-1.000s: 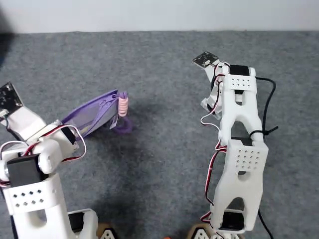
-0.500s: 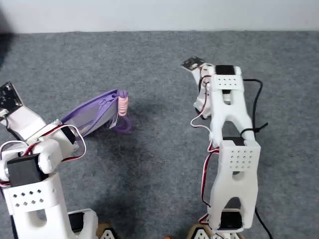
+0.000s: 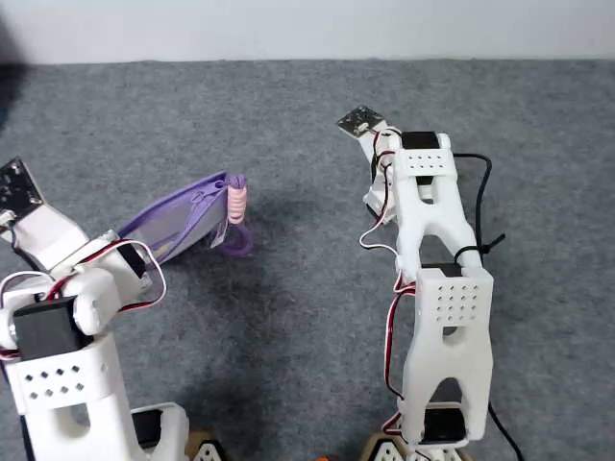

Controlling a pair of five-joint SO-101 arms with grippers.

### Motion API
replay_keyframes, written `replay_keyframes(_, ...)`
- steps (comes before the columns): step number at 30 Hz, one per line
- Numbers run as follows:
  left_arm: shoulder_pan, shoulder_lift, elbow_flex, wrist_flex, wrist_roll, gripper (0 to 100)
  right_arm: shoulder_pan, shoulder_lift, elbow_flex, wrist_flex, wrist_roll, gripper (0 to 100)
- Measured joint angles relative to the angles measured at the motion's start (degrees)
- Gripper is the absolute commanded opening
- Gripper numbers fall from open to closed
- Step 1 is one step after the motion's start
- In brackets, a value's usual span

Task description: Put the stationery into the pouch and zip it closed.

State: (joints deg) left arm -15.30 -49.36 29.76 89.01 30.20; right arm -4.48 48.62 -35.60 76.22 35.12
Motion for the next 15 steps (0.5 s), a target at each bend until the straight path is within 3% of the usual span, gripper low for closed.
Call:
replay_keyframes(7,0.0,0.0,0.0,0.0,0.0,1,0.79,-0.26,0.0,1.58,0.0,0.9)
replay_keyframes(15,-0.09,0.0,0.0,0.0,0.0,1,0.88,-8.44,0.09,13.8,-6.24,0.9)
